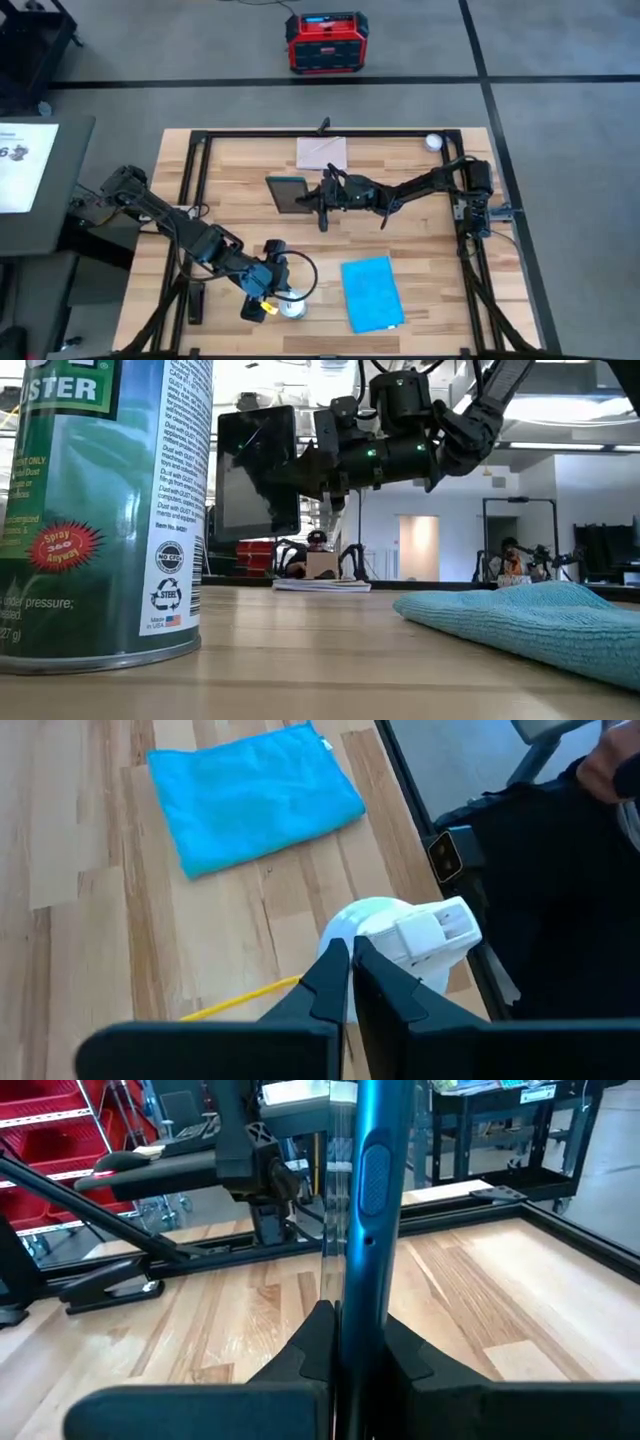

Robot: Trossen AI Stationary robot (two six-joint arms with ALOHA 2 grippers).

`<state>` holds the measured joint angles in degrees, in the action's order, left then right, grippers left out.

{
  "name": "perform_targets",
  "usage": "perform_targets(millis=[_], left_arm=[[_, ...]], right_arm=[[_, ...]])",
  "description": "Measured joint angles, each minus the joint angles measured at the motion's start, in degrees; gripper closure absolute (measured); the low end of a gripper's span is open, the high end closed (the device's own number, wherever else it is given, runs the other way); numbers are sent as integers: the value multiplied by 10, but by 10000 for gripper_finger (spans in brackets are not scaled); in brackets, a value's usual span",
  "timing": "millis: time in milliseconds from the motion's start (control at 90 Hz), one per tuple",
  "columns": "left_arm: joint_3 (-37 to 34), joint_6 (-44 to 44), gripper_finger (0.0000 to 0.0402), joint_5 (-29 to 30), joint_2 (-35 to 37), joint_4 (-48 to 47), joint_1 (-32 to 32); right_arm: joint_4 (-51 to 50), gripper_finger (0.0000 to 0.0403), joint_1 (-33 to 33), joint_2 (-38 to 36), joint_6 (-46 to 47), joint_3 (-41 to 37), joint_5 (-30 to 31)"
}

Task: Apply microfiber cloth
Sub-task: Spray the front of the tablet using the spray bottle

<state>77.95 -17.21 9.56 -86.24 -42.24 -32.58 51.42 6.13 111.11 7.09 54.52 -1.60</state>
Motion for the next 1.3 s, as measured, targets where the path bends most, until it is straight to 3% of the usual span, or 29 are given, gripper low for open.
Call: perform_targets(millis=[300, 656, 1300], left_arm=[[-1, 0, 402, 1, 0, -2, 0], [-1, 1, 402, 1, -1, -2, 0], [0, 2, 402, 17, -1, 2, -8]], right_arm=[[-19, 391, -15, 0, 15, -7, 6], [-16, 391, -57, 0, 31, -23, 61], [-15, 392, -76, 0, 47, -23, 63]])
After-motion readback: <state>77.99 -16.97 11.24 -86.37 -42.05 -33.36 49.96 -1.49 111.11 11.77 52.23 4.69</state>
